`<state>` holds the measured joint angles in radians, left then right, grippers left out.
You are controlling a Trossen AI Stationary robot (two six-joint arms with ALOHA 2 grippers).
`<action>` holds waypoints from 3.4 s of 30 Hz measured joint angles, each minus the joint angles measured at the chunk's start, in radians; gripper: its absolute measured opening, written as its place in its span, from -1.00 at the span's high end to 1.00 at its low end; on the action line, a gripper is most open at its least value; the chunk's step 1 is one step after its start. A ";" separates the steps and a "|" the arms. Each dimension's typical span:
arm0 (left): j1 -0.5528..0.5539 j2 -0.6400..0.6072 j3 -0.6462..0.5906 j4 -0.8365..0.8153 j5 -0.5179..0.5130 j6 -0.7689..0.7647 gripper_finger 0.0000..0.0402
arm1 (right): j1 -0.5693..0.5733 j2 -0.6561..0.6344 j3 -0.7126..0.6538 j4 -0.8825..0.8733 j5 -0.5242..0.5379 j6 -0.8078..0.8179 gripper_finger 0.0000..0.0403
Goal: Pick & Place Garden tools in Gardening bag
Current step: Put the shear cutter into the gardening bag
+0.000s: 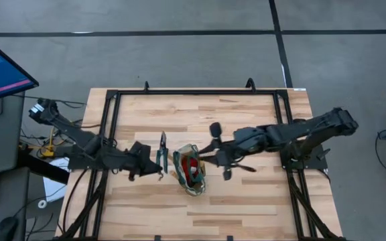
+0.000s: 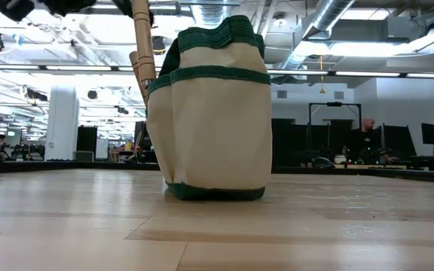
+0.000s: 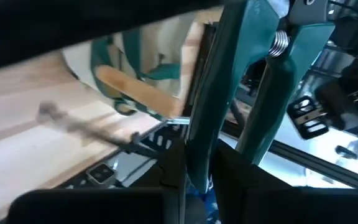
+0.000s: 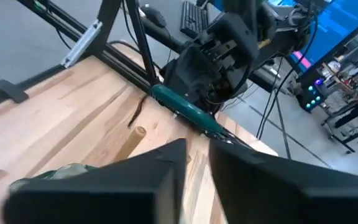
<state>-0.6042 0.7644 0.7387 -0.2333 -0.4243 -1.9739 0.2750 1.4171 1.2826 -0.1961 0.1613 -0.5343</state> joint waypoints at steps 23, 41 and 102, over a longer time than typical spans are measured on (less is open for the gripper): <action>0.047 0.074 0.000 0.210 0.059 -0.007 0.77 | 0.004 0.473 0.639 -0.491 0.101 -0.150 0.08; 0.130 0.075 0.000 0.247 0.163 -0.054 0.76 | 0.004 0.490 0.638 -0.480 0.090 -0.157 0.08; 0.145 -0.129 0.003 0.482 -0.125 0.730 0.09 | 0.100 0.112 0.640 -0.395 0.120 0.426 0.68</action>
<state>-0.4587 0.6357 0.7414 0.2487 -0.5498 -1.2437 0.3748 1.5292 1.9223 -0.5911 0.2818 -0.1085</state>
